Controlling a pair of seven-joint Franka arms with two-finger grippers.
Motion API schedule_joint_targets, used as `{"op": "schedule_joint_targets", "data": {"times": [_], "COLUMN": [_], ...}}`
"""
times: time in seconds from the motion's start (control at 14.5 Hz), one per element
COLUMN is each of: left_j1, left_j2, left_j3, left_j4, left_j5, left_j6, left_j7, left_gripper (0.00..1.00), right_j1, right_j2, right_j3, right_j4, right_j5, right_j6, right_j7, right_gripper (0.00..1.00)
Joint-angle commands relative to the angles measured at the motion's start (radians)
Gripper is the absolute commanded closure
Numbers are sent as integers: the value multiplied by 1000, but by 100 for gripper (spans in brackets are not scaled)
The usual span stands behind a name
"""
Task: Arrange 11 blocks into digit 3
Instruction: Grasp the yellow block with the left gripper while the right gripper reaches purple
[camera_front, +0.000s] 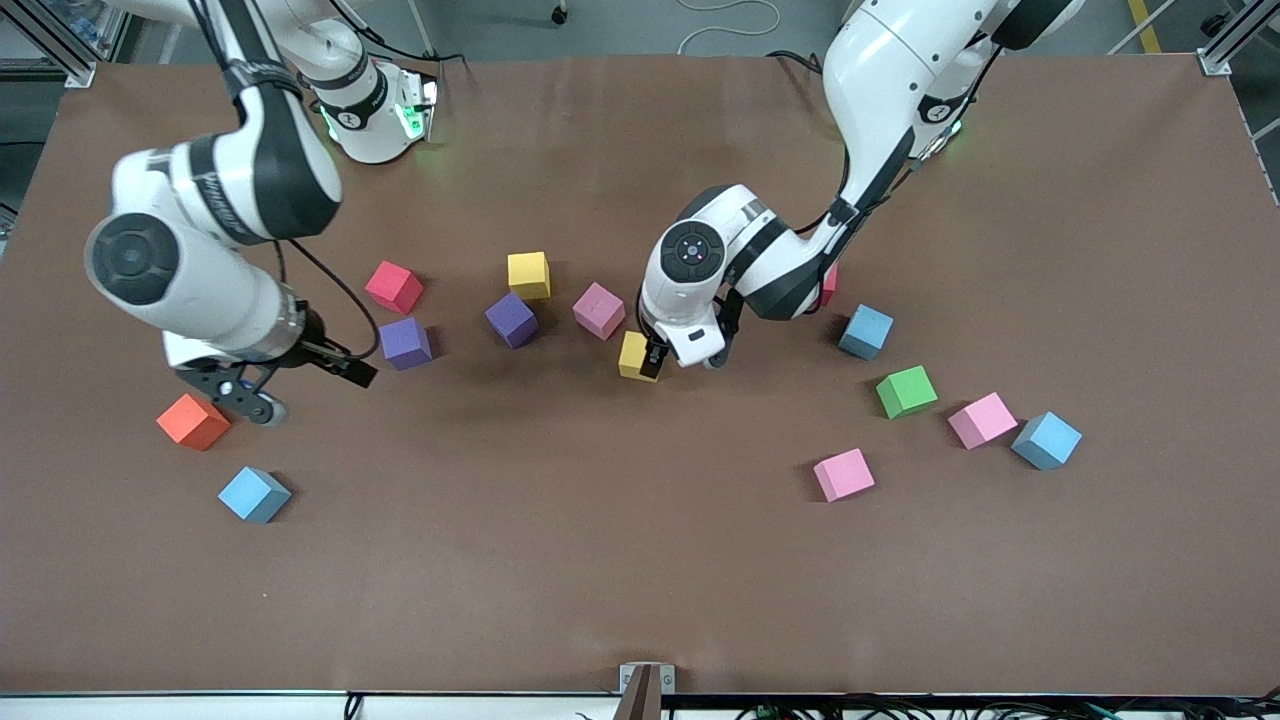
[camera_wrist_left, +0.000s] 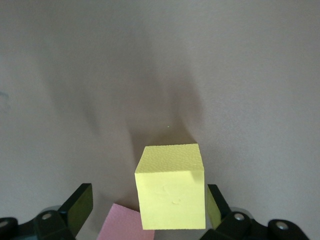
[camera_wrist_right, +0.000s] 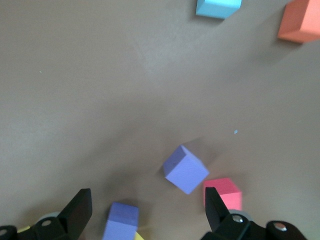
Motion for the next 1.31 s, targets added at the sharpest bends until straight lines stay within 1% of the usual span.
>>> {"op": "schedule_joint_targets", "data": {"times": [0.0,0.14,0.41,0.62,0.69,0.89,1.1,1.24], "left_j1": [-15,-17,-17,-15,-16,-20,-36,-41], "left_j2": [23,32,44,53,53,69,87,104], "left_j3": [9,11,9,11,11,11,11,9], "left_j4": [23,24,24,24,24,24,24,24], "left_j5": [21,23,29,26,27,29,78,112], "left_j6": [44,64,70,70,72,99,105,121], "left_j7": [-111,-171,-208,-212,-218,-220,-220,-220], "left_gripper": [0,0,0,0,0,0,1,5], "right_j1": [56,79,120,195,220,275,279,279], "right_j2": [-23,-23,-23,-20,-9,46,64,64], "right_j3": [-6,-6,-5,-2,-2,-3,-3,-2], "right_j4": [-110,-174,-298,-418,-435,-435,-434,-431], "right_j5": [1,1,1,3,3,1,1,1], "right_j6": [116,199,342,524,567,591,591,583], "right_j7": [138,206,345,469,508,568,573,573], "right_gripper": [0,0,0,0,0,0,0,0]}}
